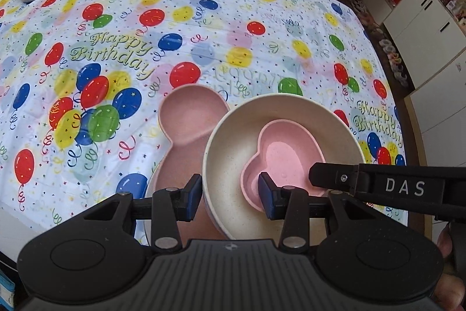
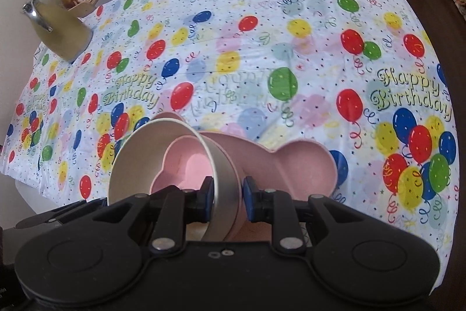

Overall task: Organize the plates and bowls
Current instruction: 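Lift and carry the nested bowls over the bear-shaped plate with both grippers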

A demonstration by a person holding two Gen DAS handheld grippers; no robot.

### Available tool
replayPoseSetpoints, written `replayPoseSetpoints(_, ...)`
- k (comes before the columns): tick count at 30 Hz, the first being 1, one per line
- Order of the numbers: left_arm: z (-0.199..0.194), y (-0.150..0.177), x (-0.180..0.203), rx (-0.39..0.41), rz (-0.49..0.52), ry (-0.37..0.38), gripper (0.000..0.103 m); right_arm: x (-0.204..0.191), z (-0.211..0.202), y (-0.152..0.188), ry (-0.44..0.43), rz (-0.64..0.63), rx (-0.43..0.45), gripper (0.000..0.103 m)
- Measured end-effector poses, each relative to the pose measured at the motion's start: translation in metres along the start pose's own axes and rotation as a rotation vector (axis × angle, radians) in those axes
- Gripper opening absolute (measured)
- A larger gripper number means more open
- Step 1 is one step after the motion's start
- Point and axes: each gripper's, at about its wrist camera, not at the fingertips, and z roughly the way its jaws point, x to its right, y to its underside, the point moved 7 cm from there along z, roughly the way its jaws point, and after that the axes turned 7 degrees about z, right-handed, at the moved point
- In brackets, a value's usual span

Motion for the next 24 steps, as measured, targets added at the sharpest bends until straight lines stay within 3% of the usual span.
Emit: replayPoseSetpoints(24, 0.019, 0.006, 0.003, 0.001, 0.028, -0.007, 0.039, 0.018, 0.017, 0.013, 0.004, 0.002, -0.038, 0.021)
